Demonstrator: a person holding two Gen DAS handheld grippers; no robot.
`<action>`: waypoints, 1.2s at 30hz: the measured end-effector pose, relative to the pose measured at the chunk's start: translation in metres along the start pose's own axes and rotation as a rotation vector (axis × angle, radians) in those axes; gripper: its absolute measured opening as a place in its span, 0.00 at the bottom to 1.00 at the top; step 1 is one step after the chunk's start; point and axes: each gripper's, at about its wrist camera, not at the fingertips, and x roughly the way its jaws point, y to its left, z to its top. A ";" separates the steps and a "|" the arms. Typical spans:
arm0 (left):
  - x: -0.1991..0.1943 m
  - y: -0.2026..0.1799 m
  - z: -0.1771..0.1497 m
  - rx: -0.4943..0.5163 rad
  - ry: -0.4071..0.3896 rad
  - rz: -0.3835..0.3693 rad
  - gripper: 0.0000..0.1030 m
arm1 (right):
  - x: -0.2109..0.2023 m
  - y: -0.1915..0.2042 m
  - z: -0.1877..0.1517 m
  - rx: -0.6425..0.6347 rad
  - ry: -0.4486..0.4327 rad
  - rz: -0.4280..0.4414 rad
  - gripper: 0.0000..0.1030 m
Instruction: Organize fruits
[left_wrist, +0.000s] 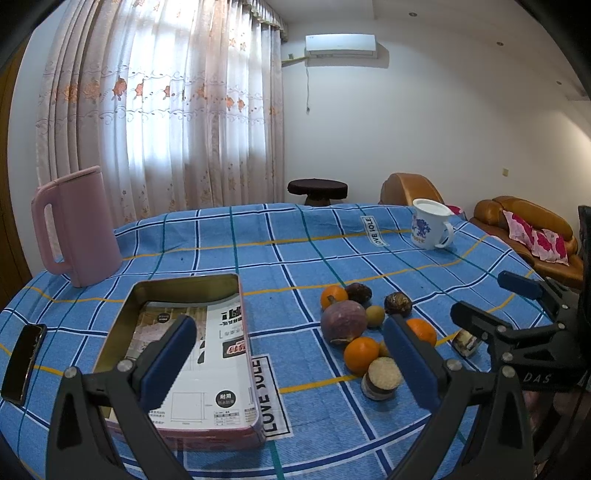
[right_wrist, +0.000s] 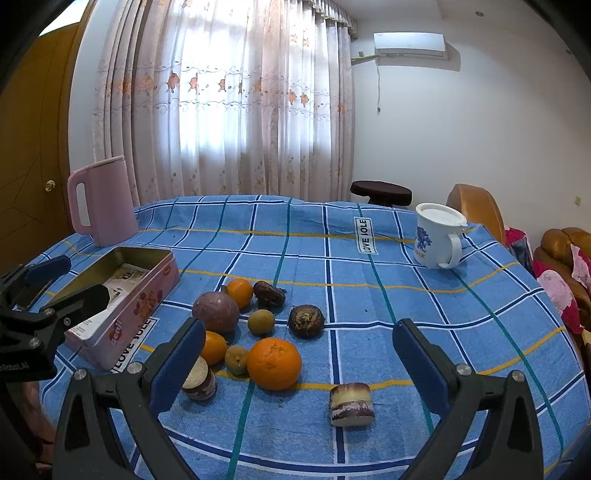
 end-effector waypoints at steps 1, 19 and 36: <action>0.000 0.000 0.000 0.000 0.000 -0.001 1.00 | 0.000 0.000 -0.001 0.001 0.001 0.001 0.99; 0.000 -0.004 0.000 0.002 0.006 -0.006 1.00 | 0.002 -0.002 -0.005 0.008 0.010 0.003 0.99; 0.020 -0.028 -0.018 0.041 0.071 -0.062 1.00 | 0.007 -0.034 -0.029 0.056 0.064 -0.078 0.99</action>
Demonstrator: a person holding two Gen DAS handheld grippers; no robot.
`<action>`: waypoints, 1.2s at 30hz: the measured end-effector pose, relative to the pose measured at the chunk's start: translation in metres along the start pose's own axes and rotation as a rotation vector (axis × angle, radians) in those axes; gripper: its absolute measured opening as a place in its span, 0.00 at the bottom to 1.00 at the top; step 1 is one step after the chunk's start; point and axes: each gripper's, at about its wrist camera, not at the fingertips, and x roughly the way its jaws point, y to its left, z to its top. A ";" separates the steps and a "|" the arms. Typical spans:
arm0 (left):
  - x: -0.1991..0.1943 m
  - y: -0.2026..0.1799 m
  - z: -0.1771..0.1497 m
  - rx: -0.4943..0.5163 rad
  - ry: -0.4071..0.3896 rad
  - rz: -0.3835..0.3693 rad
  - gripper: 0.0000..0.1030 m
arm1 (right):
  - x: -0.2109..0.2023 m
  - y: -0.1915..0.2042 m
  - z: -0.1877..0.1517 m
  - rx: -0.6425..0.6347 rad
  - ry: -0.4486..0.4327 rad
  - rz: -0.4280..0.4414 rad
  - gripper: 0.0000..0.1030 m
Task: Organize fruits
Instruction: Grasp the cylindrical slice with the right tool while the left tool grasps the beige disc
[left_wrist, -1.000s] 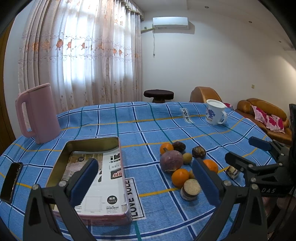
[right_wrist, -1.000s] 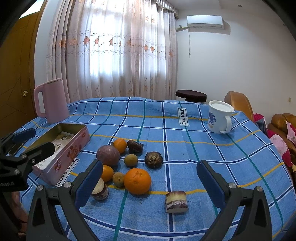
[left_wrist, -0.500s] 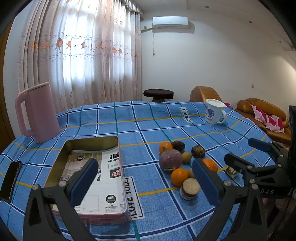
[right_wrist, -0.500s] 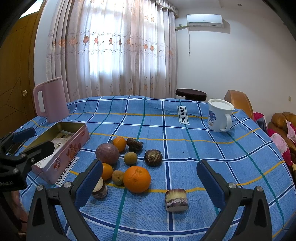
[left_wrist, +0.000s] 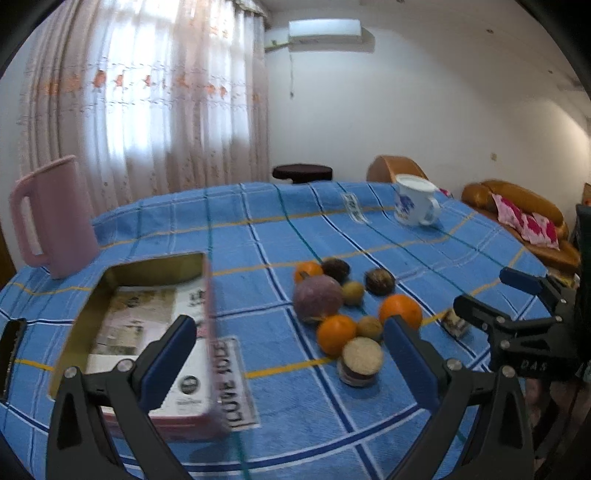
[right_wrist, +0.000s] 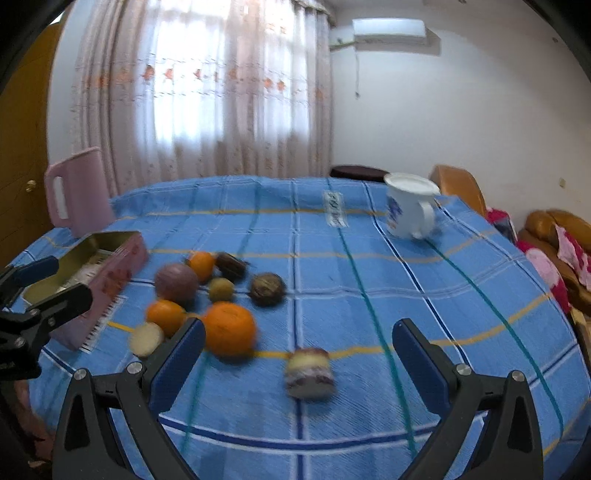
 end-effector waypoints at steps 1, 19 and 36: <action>0.003 -0.004 -0.002 0.006 0.009 -0.007 1.00 | 0.001 -0.004 -0.002 0.010 0.008 -0.001 0.99; 0.047 -0.033 -0.014 0.076 0.211 -0.122 0.69 | 0.031 -0.010 -0.022 -0.006 0.162 0.044 0.45; 0.030 -0.019 -0.013 0.057 0.154 -0.193 0.34 | 0.010 0.000 -0.008 -0.012 0.088 0.118 0.35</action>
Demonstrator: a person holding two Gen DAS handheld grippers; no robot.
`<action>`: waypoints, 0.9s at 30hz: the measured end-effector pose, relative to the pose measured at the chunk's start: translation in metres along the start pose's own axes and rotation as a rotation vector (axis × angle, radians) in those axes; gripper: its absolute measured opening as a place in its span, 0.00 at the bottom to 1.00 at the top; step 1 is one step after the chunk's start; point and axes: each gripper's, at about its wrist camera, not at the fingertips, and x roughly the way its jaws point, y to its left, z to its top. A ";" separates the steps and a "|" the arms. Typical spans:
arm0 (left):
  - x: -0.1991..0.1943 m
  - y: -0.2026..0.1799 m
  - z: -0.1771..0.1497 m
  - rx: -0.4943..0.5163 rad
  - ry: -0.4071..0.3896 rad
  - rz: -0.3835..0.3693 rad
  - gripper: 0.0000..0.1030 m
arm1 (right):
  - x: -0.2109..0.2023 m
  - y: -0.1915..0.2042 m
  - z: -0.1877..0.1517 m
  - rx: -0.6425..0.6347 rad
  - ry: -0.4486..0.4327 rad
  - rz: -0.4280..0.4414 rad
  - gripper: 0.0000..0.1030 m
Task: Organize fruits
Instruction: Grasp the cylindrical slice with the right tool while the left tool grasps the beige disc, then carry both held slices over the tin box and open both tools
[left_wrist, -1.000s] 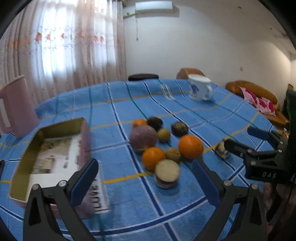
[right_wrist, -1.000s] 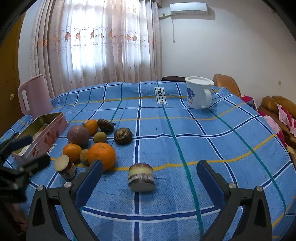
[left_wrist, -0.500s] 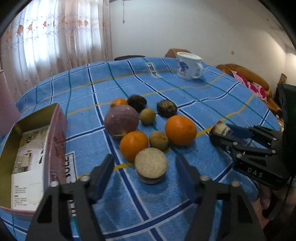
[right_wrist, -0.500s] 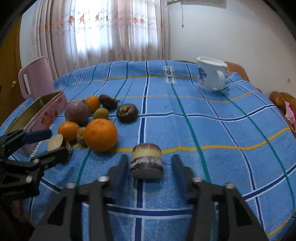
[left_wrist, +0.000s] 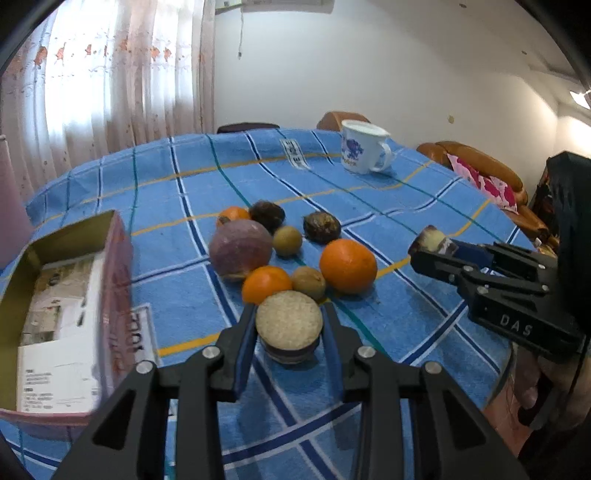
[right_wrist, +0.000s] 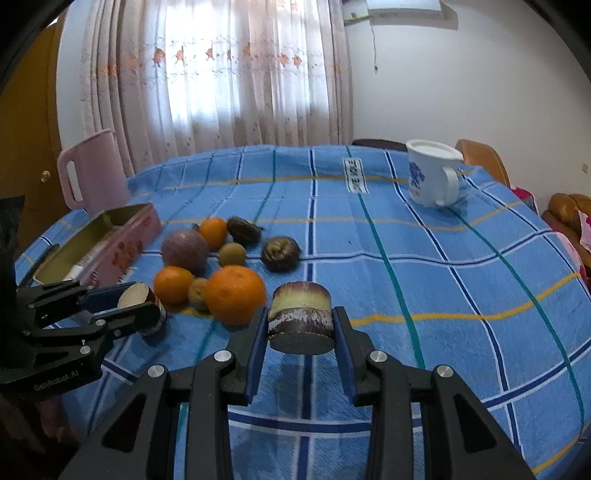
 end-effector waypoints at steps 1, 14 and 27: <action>-0.004 0.002 0.001 -0.002 -0.013 0.007 0.34 | -0.002 0.003 0.002 -0.005 -0.008 0.014 0.35; -0.036 0.043 0.009 -0.057 -0.115 0.105 0.34 | 0.001 0.053 0.033 -0.071 -0.072 0.157 0.35; -0.053 0.090 0.008 -0.135 -0.152 0.180 0.34 | 0.011 0.107 0.064 -0.172 -0.095 0.247 0.35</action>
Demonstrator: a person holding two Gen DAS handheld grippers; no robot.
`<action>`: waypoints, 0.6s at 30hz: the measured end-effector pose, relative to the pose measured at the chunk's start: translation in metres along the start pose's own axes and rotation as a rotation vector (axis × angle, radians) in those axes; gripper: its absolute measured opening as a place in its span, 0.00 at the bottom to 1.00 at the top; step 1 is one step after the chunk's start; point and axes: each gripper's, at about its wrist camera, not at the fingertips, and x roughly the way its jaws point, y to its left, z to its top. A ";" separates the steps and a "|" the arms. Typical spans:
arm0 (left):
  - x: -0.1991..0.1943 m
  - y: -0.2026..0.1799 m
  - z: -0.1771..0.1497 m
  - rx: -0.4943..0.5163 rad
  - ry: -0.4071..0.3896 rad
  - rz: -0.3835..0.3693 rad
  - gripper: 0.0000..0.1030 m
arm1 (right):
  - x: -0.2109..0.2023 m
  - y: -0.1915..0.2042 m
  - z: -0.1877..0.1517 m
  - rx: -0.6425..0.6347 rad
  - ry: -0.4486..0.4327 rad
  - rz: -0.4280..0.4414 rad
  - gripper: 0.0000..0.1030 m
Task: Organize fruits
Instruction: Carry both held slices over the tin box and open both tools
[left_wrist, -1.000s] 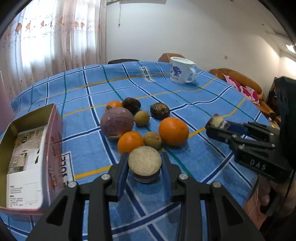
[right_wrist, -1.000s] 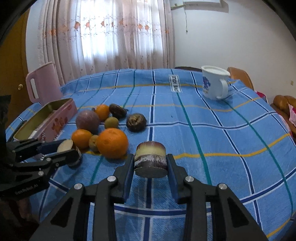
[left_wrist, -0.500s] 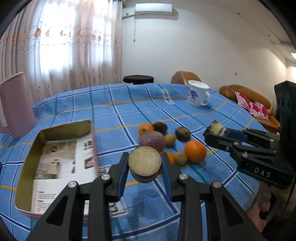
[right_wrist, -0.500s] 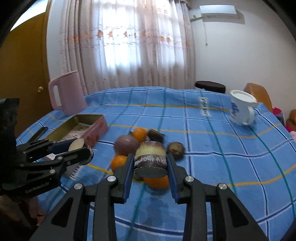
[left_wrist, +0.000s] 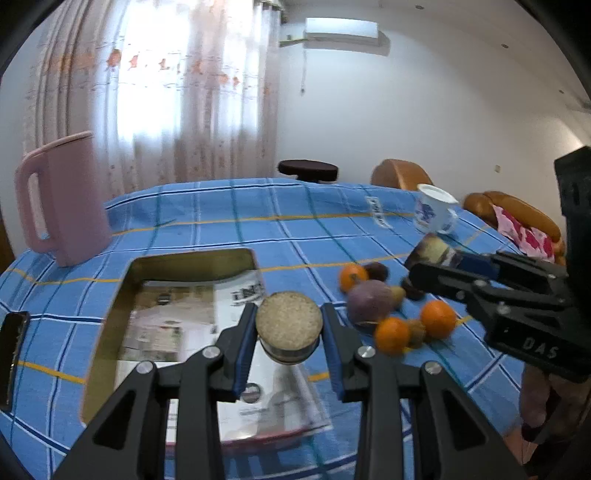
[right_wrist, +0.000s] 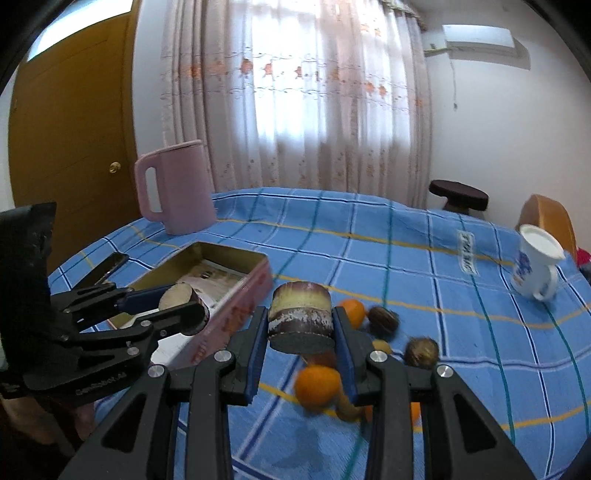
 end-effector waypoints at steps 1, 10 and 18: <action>0.000 0.004 0.001 -0.007 -0.001 0.007 0.34 | 0.002 0.004 0.004 -0.011 -0.003 0.005 0.35; 0.004 0.051 0.005 -0.058 0.001 0.111 0.34 | 0.027 0.036 0.036 -0.074 -0.008 0.068 0.35; 0.013 0.074 0.000 -0.080 0.026 0.143 0.34 | 0.059 0.062 0.041 -0.100 0.024 0.114 0.35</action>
